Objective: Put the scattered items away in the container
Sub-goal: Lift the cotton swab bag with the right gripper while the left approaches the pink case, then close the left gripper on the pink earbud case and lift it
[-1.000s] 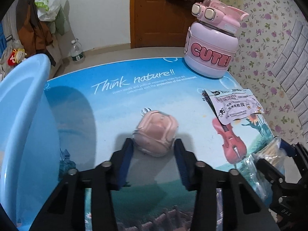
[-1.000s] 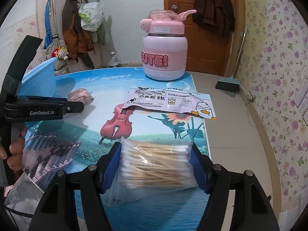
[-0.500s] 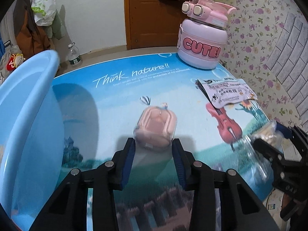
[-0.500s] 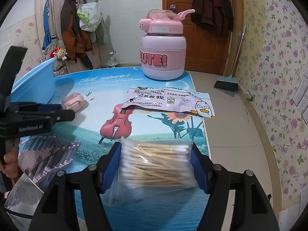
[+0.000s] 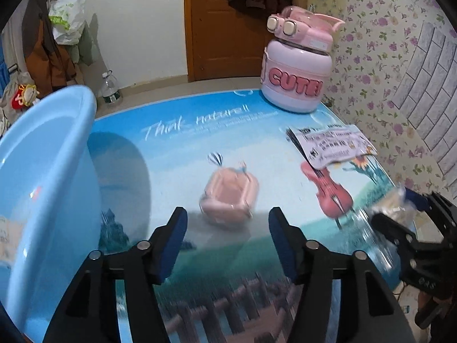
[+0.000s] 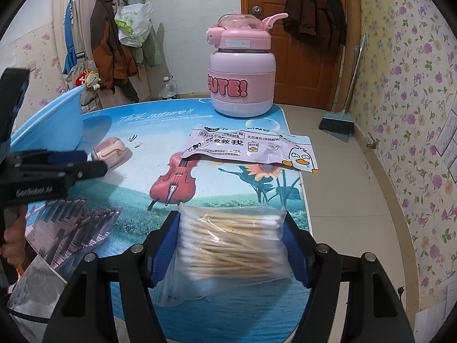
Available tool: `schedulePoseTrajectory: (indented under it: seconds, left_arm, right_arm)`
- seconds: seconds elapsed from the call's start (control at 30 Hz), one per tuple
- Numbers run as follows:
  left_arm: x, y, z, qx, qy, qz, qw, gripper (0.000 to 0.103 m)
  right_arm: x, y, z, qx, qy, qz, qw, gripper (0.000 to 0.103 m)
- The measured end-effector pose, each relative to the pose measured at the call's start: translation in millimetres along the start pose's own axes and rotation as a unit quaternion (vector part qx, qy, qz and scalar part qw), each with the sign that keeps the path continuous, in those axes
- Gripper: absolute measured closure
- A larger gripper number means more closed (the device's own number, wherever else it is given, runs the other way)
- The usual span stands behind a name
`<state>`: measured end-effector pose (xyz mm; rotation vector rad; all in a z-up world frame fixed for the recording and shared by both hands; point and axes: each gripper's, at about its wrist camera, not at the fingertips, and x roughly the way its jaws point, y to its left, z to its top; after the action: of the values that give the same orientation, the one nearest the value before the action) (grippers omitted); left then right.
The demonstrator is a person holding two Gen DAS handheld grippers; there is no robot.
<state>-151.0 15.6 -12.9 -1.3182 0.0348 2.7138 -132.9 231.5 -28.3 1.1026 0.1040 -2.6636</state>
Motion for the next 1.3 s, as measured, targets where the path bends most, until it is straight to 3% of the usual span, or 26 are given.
schedulePoseTrajectory:
  seconds: [0.2, 0.33, 0.77, 1.3]
  left_arm:
    - [14, 2, 15, -0.005, 0.009, -0.015, 0.9998, 0.043]
    - [23, 0, 15, 0.003, 0.026, -0.015, 0.9996, 0.058]
    - [22, -4, 7, 0.028, 0.017, -0.006, 0.9994, 0.059]
    - [-24, -6, -49, 0.029, 0.005, -0.009, 0.9995, 0.060]
  right_arm:
    - [1, -1, 1, 0.000, 0.001, 0.002, 1.000, 0.033]
    - [1, -1, 1, 0.000, 0.001, 0.003, 1.000, 0.033]
    - [0, 1, -1, 0.003, -0.001, -0.004, 1.000, 0.033]
    - [-18, 9, -15, 0.023, -0.009, -0.007, 1.000, 0.033]
